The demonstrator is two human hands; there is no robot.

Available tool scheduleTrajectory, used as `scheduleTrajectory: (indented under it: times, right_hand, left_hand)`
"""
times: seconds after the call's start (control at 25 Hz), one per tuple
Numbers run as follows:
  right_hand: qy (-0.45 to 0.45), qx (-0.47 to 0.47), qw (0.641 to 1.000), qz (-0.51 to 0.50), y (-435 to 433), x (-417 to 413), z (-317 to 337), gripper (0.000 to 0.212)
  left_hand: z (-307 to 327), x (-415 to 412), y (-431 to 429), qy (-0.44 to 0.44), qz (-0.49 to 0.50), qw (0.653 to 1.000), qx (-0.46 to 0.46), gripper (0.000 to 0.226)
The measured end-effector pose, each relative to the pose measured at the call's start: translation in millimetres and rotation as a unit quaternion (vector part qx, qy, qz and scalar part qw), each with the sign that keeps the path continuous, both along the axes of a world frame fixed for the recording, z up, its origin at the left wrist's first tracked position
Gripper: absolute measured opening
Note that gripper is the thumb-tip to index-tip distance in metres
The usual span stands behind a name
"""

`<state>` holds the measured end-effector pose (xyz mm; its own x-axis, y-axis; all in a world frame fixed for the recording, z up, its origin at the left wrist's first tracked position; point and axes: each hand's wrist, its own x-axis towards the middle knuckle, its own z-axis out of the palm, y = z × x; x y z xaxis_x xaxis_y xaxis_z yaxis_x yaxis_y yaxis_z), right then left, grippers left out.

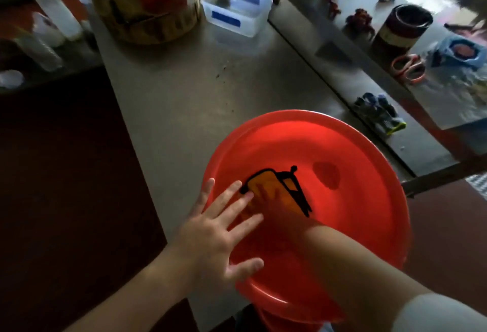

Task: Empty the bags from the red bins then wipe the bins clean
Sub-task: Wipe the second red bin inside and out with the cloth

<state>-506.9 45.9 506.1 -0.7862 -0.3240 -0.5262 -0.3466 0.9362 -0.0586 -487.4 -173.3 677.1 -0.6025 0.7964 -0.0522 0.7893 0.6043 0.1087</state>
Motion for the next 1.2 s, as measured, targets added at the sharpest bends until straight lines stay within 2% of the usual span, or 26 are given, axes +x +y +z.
scheduleTrajectory:
  times: [0.12, 0.2, 0.24, 0.32, 0.36, 0.4, 0.48, 0.52, 0.68, 0.84, 0.92, 1.0, 1.08, 1.2]
  right_hand:
    - [-0.057, -0.010, 0.998, -0.031, 2.2, 2.8, -28.8, 0.080]
    - [-0.013, -0.005, 0.999, -0.039, 32.3, -8.8, -38.2, 0.090]
    - [-0.064, 0.005, 0.994, -0.091, 47.4, -13.0, -37.0, 0.089]
    - [-0.110, -0.019, 0.974, -0.199, 63.3, -12.2, -29.3, 0.083]
    - [-0.106, -0.068, 0.964, -0.235, 63.5, -9.9, -31.4, 0.084]
    - [-0.088, -0.080, 0.956, -0.269, 60.2, -10.3, -27.8, 0.094]
    - [-0.057, -0.029, 0.974, -0.217, 43.4, -10.5, -37.7, 0.115]
    - [-0.038, -0.016, 0.981, -0.189, 30.1, -8.3, -44.1, 0.118]
    - [-0.030, -0.020, 0.993, -0.116, -29.2, 1.6, -43.5, 0.108]
    - [-0.015, -0.008, 0.990, -0.142, -2.4, 2.3, -49.4, 0.114]
    - [-0.024, 0.013, 0.989, -0.149, 34.5, 2.7, -51.7, 0.104]
    - [-0.064, 0.006, 0.982, -0.176, 61.5, 3.6, -58.2, 0.094]
    - [-0.095, -0.004, 0.971, -0.220, 68.1, 2.5, -67.1, 0.096]
    - [-0.082, 0.003, 0.984, -0.156, 39.4, 5.5, -72.7, 0.103]
  left_hand:
    - [-2.1, 5.5, -2.0, 0.009, 0.004, 1.000, -0.013, 0.085]
    - [-2.4, 8.6, 2.4, 0.014, 0.046, 0.999, -0.005, 0.086]
    - [-2.7, 11.7, 5.3, 0.015, 0.071, 0.997, -0.009, 0.087]
    - [-4.0, 15.1, 12.5, 0.011, 0.134, 0.991, -0.013, 0.095]
    - [-4.1, 16.2, 16.9, 0.005, 0.174, 0.985, -0.008, 0.097]
    - [-4.2, 16.4, 22.3, -0.005, 0.212, 0.977, -0.002, 0.097]
    - [-2.0, 16.2, 33.0, -0.028, 0.267, 0.963, 0.003, 0.095]
    - [-1.8, 16.7, 36.7, -0.033, 0.279, 0.960, 0.003, 0.094]
    - [-5.1, 20.4, 36.6, -0.028, 0.280, 0.959, -0.016, 0.093]
    - [-6.6, 20.0, 32.9, -0.018, 0.272, 0.962, -0.031, 0.093]
    - [-6.5, 20.5, 33.7, -0.017, 0.273, 0.961, -0.031, 0.092]
    - [-6.8, 21.2, 34.7, -0.020, 0.272, 0.962, -0.024, 0.091]
    - [-7.2, 21.3, 36.2, -0.024, 0.272, 0.962, -0.009, 0.091]
    - [-8.6, 20.6, 37.3, -0.028, 0.273, 0.962, 0.006, 0.091]
